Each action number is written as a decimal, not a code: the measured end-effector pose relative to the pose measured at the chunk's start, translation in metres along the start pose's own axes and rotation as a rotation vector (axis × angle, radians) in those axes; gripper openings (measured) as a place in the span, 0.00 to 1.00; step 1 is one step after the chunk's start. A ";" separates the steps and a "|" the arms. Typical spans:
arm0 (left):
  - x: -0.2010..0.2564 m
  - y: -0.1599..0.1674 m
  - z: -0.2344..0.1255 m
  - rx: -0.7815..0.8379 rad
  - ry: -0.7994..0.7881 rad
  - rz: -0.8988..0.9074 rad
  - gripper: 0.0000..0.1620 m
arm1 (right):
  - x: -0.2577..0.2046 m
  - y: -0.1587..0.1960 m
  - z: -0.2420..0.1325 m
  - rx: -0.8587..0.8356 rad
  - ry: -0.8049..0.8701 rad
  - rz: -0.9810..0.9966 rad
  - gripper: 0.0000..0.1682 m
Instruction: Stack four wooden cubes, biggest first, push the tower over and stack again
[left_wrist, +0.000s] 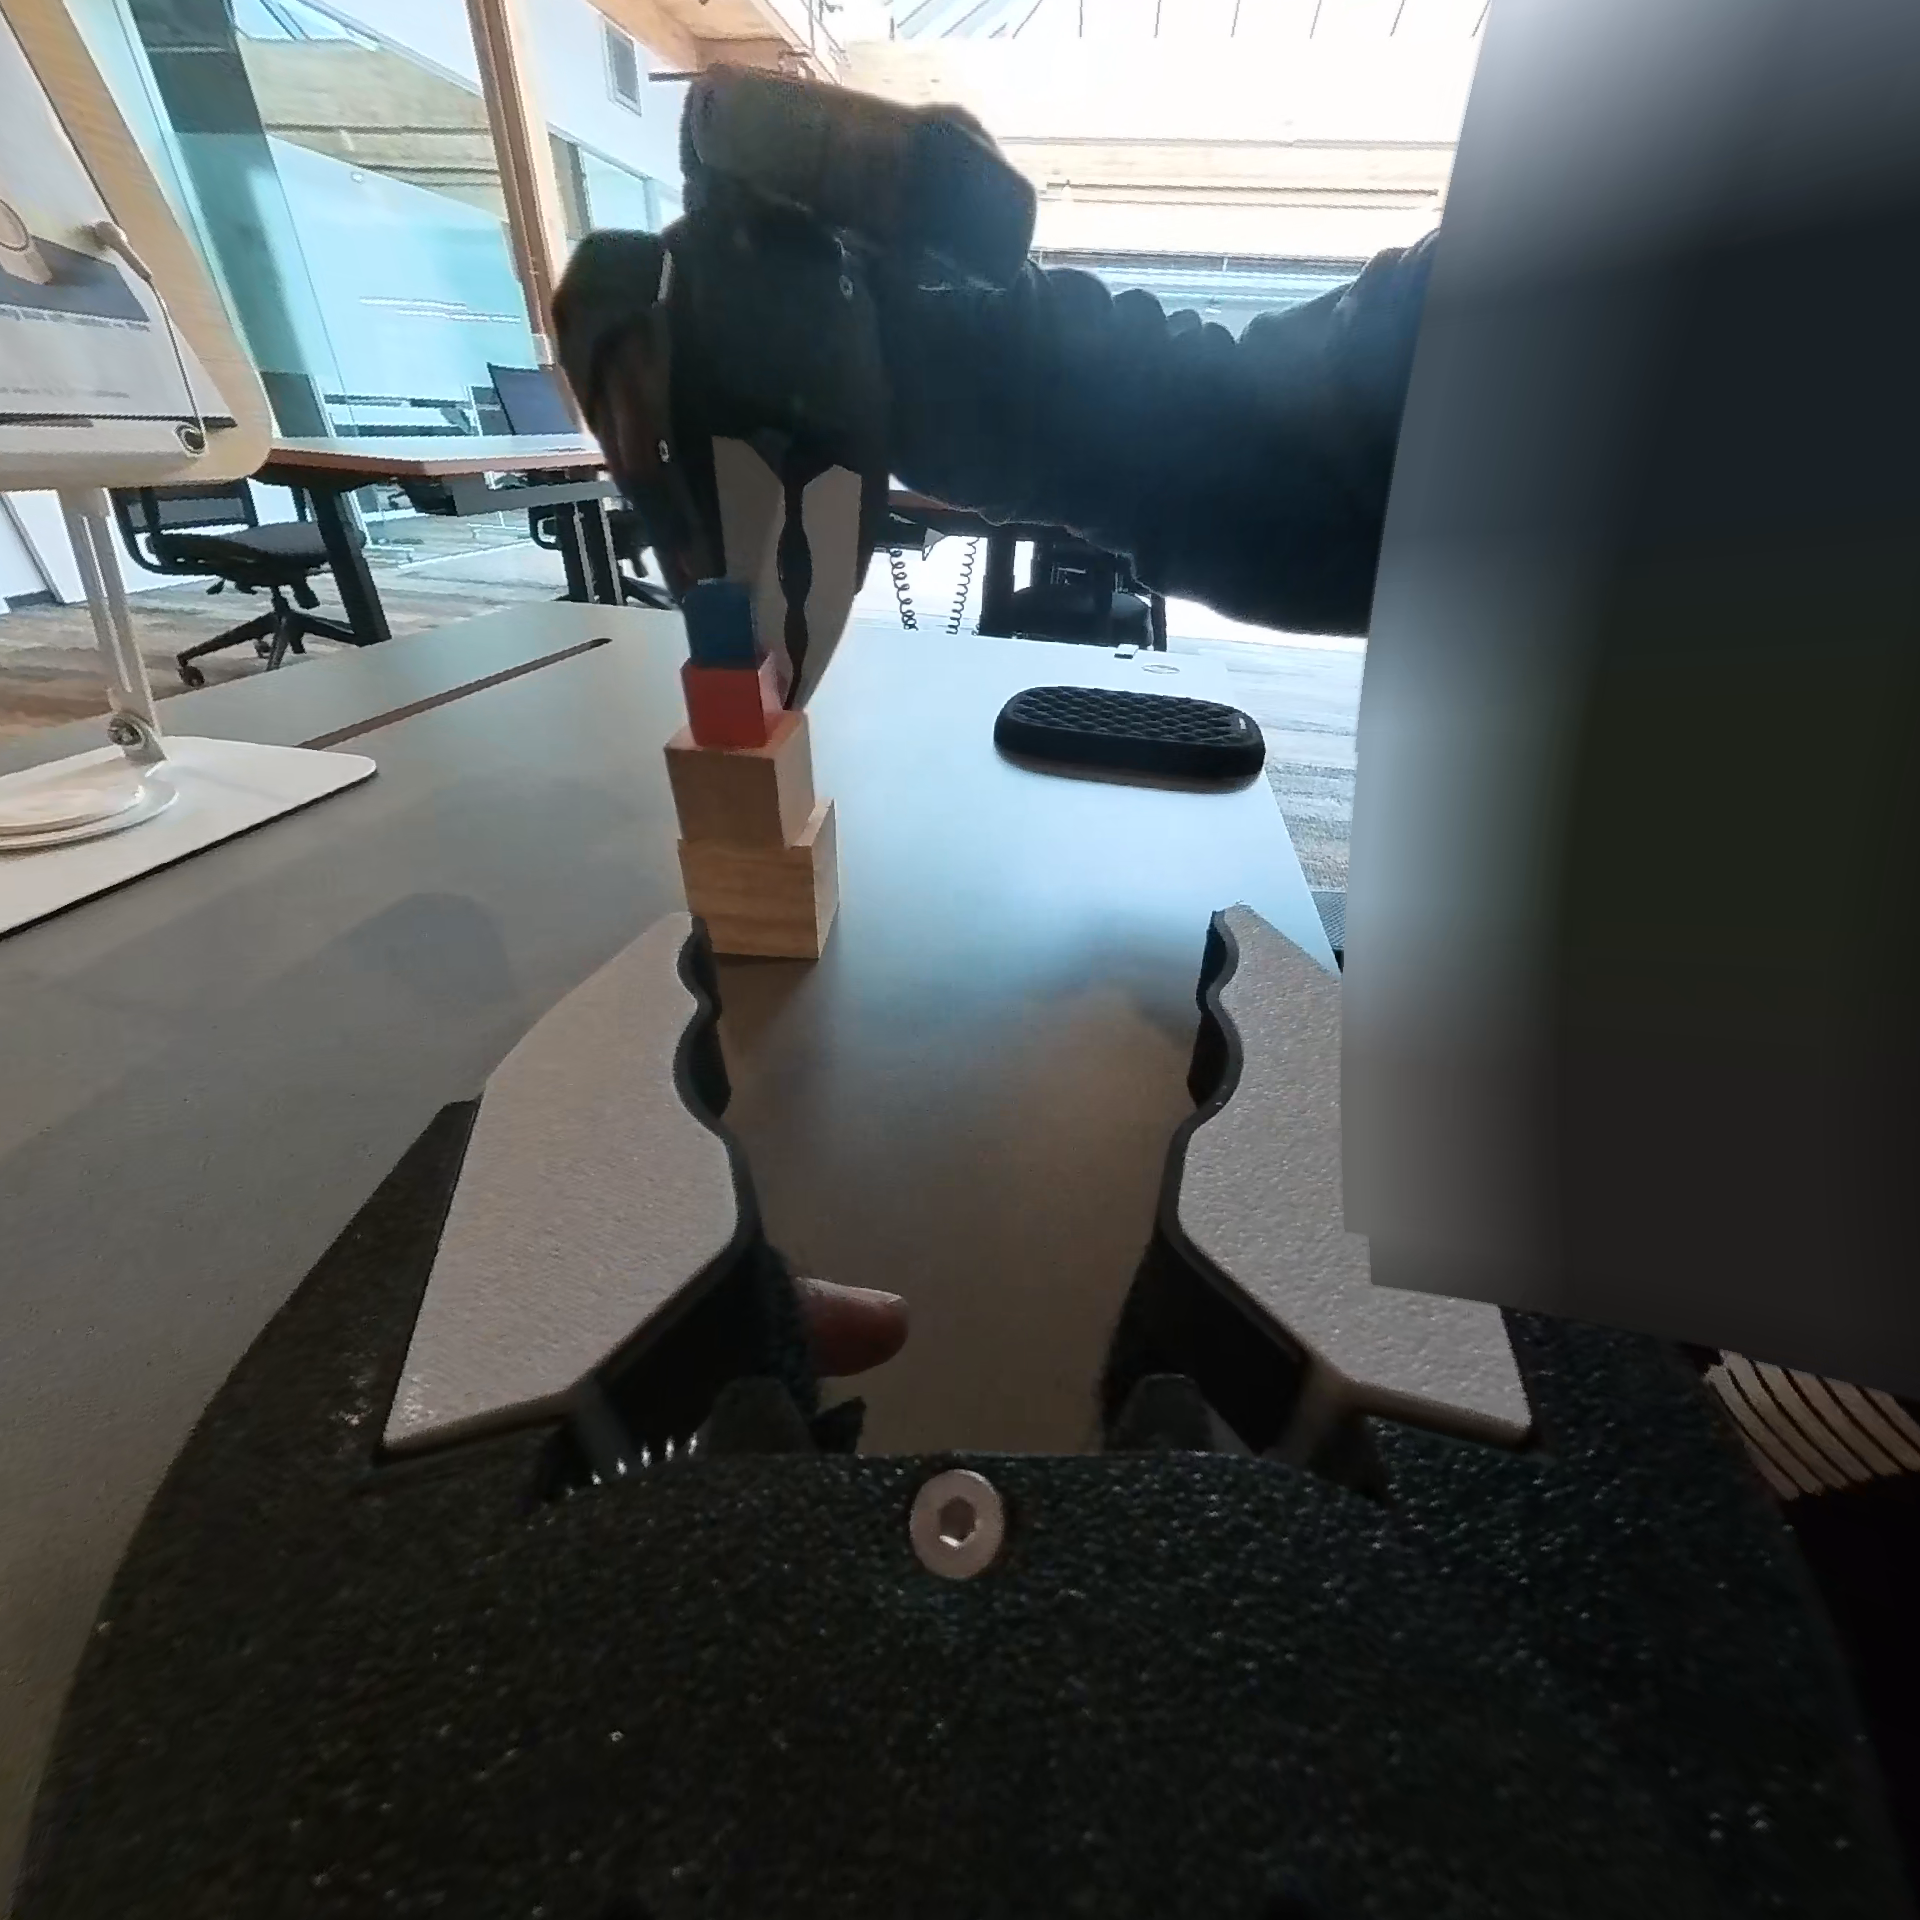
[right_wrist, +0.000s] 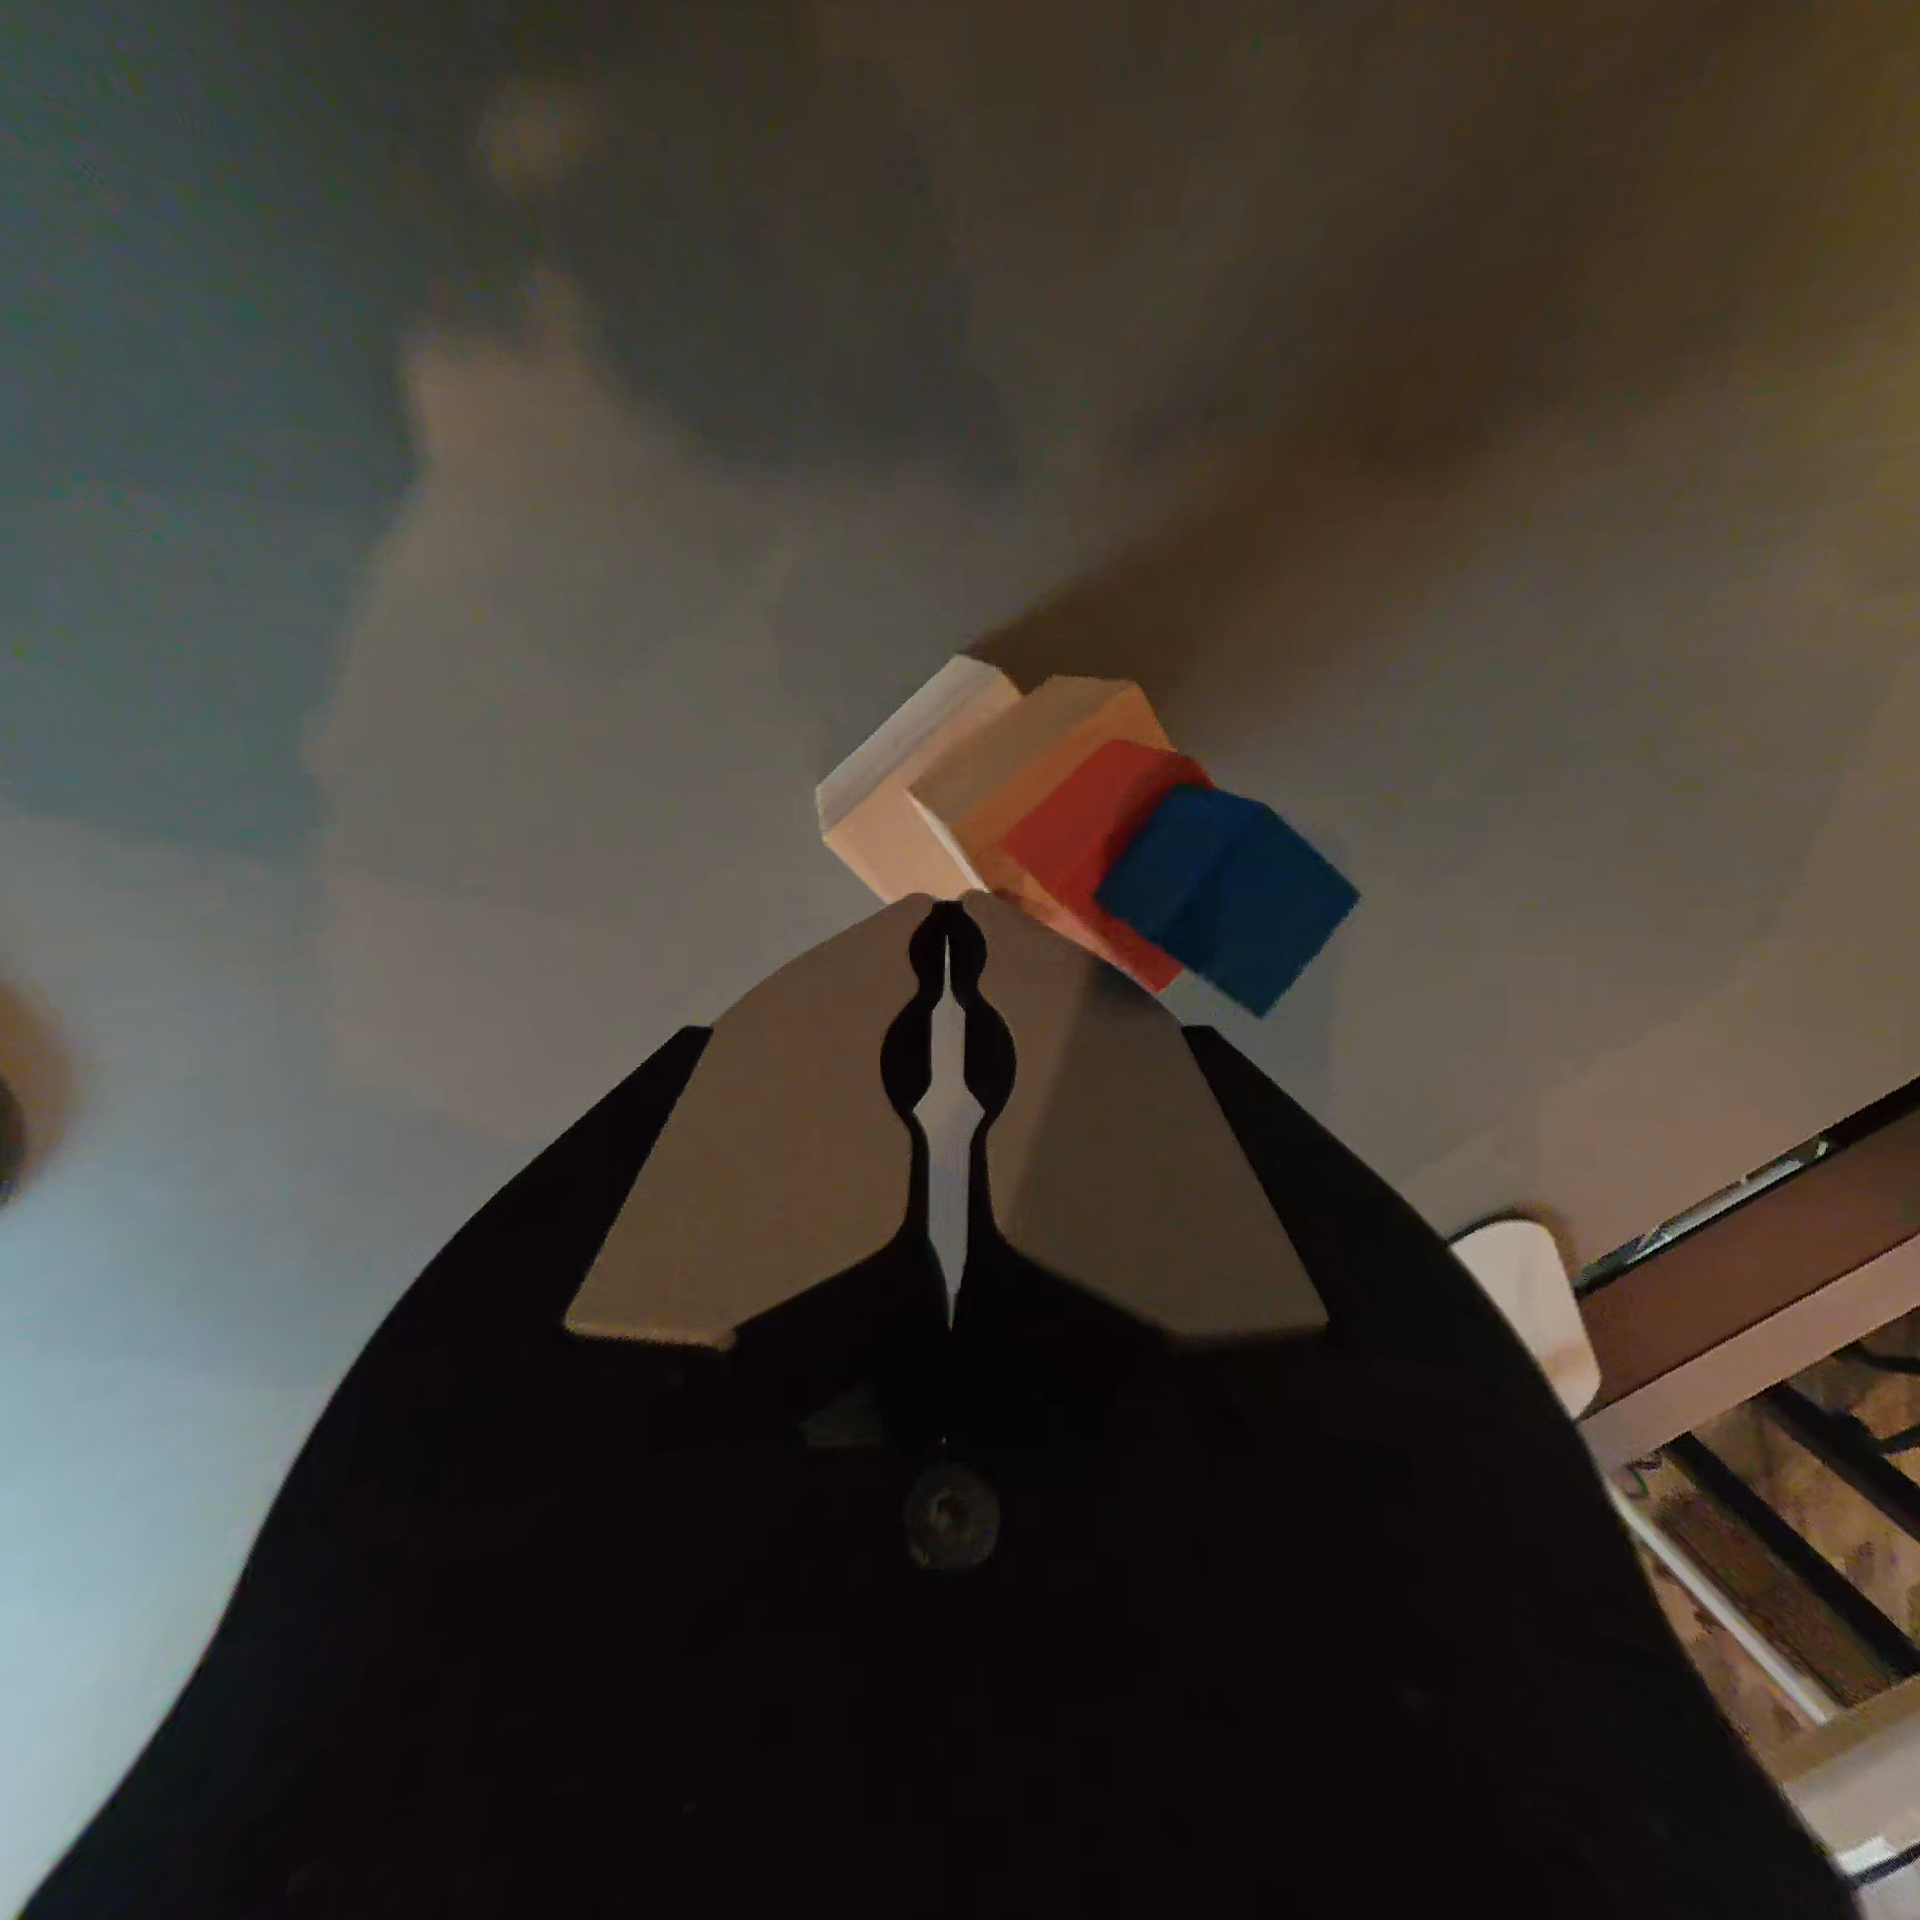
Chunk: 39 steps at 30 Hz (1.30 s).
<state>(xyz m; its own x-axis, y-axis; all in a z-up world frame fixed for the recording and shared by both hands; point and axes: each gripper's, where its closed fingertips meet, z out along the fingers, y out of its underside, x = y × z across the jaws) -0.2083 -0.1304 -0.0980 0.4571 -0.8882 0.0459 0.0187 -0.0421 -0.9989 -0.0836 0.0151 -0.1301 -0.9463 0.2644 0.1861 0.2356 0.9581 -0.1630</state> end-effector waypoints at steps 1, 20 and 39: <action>0.000 0.000 0.000 0.000 -0.001 -0.001 0.54 | 0.004 -0.001 0.001 0.001 0.016 -0.007 0.00; 0.002 0.002 0.002 -0.009 0.013 -0.001 0.54 | 0.017 -0.018 -0.003 0.059 0.057 0.096 0.13; 0.003 0.002 0.003 -0.006 0.021 -0.007 0.54 | -0.001 -0.029 -0.037 0.284 0.188 0.516 0.75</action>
<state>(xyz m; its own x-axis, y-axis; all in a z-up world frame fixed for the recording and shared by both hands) -0.2045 -0.1319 -0.0996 0.4384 -0.8972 0.0532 0.0165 -0.0511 -0.9986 -0.0812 -0.0088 -0.0897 -0.6643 0.7259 0.1781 0.5603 0.6413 -0.5242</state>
